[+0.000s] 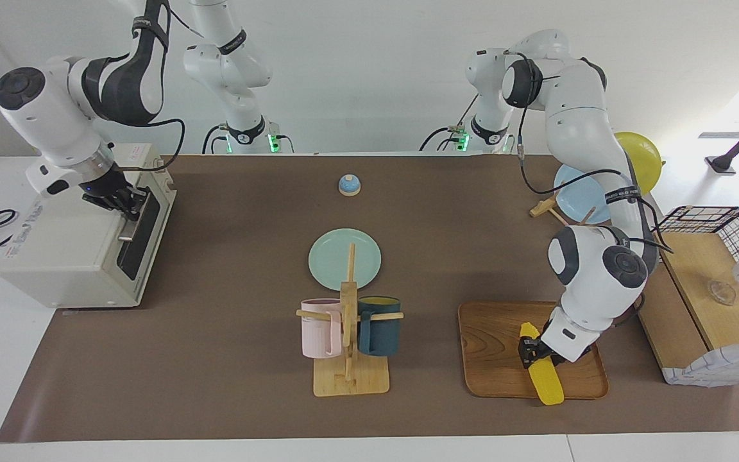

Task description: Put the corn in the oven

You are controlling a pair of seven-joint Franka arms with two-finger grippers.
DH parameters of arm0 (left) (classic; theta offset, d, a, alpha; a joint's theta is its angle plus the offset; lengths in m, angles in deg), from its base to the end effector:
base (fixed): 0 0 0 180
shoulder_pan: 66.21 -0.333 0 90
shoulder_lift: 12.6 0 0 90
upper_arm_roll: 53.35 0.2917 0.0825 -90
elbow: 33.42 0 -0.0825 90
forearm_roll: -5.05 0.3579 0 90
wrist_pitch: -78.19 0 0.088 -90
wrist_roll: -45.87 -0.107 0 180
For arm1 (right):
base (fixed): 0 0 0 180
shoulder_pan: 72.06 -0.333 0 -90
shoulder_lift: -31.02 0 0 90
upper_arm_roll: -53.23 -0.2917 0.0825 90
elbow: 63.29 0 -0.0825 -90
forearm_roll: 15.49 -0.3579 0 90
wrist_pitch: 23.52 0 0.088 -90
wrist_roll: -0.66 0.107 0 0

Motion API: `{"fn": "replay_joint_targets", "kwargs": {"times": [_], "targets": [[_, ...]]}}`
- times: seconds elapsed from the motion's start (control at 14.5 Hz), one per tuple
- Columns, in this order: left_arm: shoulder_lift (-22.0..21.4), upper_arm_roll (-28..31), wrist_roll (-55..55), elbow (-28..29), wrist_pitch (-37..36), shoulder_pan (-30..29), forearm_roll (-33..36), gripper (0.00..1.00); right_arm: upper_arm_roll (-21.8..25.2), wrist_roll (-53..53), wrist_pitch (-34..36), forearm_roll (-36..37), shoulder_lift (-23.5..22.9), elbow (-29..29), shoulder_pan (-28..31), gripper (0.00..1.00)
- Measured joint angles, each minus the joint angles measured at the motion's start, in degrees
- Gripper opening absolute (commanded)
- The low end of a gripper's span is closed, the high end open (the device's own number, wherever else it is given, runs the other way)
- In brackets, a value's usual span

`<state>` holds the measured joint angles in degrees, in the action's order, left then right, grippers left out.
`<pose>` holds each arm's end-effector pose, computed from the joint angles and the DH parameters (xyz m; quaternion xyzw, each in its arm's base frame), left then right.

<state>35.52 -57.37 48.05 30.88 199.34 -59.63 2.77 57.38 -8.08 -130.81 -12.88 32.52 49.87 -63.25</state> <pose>0.7278 -0.1216 0.3147 0.9948 -0.0506 0.0717 0.0512 0.5035 -0.1197 0.4580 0.9986 -0.0291 -0.0413 0.0130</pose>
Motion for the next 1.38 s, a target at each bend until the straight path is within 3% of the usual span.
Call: {"fn": "replay_joint_targets", "kwargs": {"times": [0.14,0.35,0.62,0.83,1.11,1.24,1.38], "targets": [[-2.8,-0.3,0.7,-0.9,-3.3,0.3,-2.3,0.0,-0.1,0.0,-0.6,0.0,0.2,0.4,-0.1,0.0],[-12.0,-0.5,4.5,3.2,-8.5,1.4,-3.6,0.0,-0.5,0.4,-1.3,-0.1,0.4,1.6,-2.4,0.0],[-26.7,-0.9,13.5,18.3,-11.7,6.8,-3.9,0.0,-1.2,3.1,-6.2,-0.8,-0.1,5.4,-6.6,0.0],[-35.6,-1.1,21.6,30.0,-11.5,14.4,-4.0,0.0,-1.8,4.2,-11.0,-2.3,-1.5,8.3,-8.3,0.0],[-40.0,-1.1,30.4,42.1,-2.2,25.3,-4.0,0.0,-2.3,4.5,-18.6,-2.5,-3.9,10.9,-9.8,0.0],[-39.7,-1.1,34.7,46.9,5.6,29.8,-4.0,0.0,-2.5,4.7,-21.3,-3.0,-5.2,11.9,-10.2,0.0],[-38.5,-1.1,36.8,48.3,9.0,32.2,-4.0,0.0,-2.5,4.7,-23.5,-5.2,-7.4,12.3,-10.2,0.0]]}}
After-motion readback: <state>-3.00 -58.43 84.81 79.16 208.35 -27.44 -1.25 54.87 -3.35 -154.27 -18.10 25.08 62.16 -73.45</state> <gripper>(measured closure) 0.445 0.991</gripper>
